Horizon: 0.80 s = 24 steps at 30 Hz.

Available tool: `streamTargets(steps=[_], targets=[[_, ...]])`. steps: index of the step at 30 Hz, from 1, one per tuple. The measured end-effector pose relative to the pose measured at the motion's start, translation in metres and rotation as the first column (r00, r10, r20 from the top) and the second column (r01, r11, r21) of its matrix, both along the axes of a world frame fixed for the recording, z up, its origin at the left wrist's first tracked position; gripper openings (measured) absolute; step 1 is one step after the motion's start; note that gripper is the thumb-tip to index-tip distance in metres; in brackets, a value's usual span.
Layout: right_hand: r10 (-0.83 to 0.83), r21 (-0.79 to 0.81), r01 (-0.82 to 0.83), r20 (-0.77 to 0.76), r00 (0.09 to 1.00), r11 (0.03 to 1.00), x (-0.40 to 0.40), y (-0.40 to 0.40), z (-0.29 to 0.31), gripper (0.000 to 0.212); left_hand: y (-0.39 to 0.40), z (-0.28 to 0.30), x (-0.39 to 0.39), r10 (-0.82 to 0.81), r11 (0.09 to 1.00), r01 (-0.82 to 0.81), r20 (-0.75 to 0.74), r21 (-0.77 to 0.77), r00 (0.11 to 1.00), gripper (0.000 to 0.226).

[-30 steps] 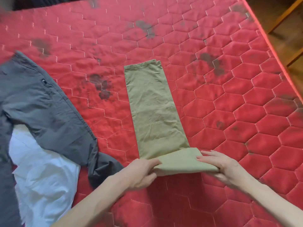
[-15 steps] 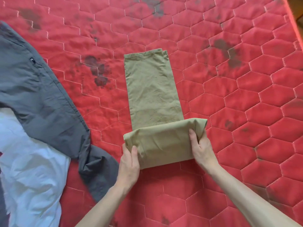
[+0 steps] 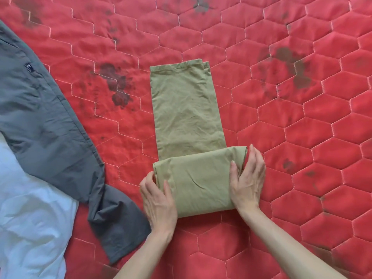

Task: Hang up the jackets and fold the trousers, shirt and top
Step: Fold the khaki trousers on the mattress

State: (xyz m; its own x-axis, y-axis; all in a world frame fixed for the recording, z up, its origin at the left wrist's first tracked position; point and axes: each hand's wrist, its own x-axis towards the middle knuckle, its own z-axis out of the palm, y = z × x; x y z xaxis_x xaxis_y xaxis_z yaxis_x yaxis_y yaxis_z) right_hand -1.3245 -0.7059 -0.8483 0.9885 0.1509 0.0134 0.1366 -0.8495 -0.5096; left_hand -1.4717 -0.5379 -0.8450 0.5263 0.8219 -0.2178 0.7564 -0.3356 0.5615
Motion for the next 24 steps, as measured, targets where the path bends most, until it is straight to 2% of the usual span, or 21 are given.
streamTargets(steps=[1, 3, 5, 7, 10, 13, 14, 15, 17, 19, 20, 22, 24], targets=[[0.133, -0.018, -0.132, 0.054, 0.990, 0.991, 0.002, -0.002, -0.001, 0.065, -0.001, 0.000, 0.000, -0.062, 0.995, 0.060, 0.019, 0.078, 0.998, 0.051], [0.379, -0.031, -0.378, 0.058, 0.924, 0.925, 0.002, -0.006, -0.005, 0.070, -0.001, -0.006, -0.002, -0.336, 0.917, 0.332, -0.016, 0.220, 0.942, 0.064], [0.465, -0.043, -0.464, -0.009, 0.886, 0.885, 0.003, -0.006, -0.011, 0.077, 0.001, -0.013, 0.000, -0.553, 0.796, 0.550, -0.065, 0.252, 0.831, 0.068], [0.471, -0.058, -0.472, -0.030, 0.882, 0.880, 0.007, -0.004, -0.016, 0.082, 0.003, -0.020, 0.005, -0.614, 0.746, 0.622, -0.116, 0.239, 0.781, 0.071], [0.491, -0.089, -0.492, -0.029, 0.871, 0.866, 0.012, -0.002, -0.021, 0.085, 0.005, -0.023, 0.011, -0.615, 0.730, 0.638, -0.172, 0.245, 0.769, 0.075], [0.516, -0.157, -0.512, -0.016, 0.856, 0.844, 0.010, -0.004, -0.018, 0.086, 0.007, -0.021, 0.010, -0.630, 0.715, 0.655, -0.180, 0.244, 0.755, 0.078], [0.558, -0.171, -0.550, -0.005, 0.830, 0.817, 0.008, -0.006, -0.018, 0.085, 0.010, -0.022, 0.007, -0.675, 0.680, 0.693, -0.166, 0.239, 0.719, 0.081], [0.617, -0.184, -0.606, 0.002, 0.787, 0.774, 0.007, -0.009, -0.016, 0.085, 0.014, -0.022, 0.002, -0.747, 0.609, 0.758, -0.150, 0.233, 0.647, 0.085], [0.721, -0.205, -0.710, -0.027, 0.692, 0.674, 0.005, -0.017, -0.013, 0.092, 0.027, -0.023, -0.010, -0.888, 0.384, 0.889, -0.164, 0.249, 0.430, 0.097], [0.775, -0.219, -0.772, -0.092, 0.625, 0.597, 0.005, -0.028, -0.008, 0.109, 0.044, -0.019, -0.018, -0.941, 0.177, 0.952, -0.239, 0.251, 0.238, 0.104], [0.796, -0.233, -0.797, -0.121, 0.592, 0.557, 0.005, -0.033, -0.005, 0.116, 0.051, -0.016, -0.020, -0.942, 0.101, 0.966, -0.289, 0.237, 0.170, 0.106], [0.839, -0.265, -0.844, -0.171, 0.517, 0.466, 0.007, -0.045, 0.002, 0.123, 0.056, -0.011, -0.021, -0.916, 0.032, 0.980, -0.387, 0.197, 0.108, 0.111], [0.868, -0.310, -0.874, -0.217, 0.447, 0.373, 0.009, -0.053, 0.009, 0.123, 0.040, 0.000, -0.019, -0.874, 0.064, 0.984, -0.467, 0.165, 0.136, 0.101]])
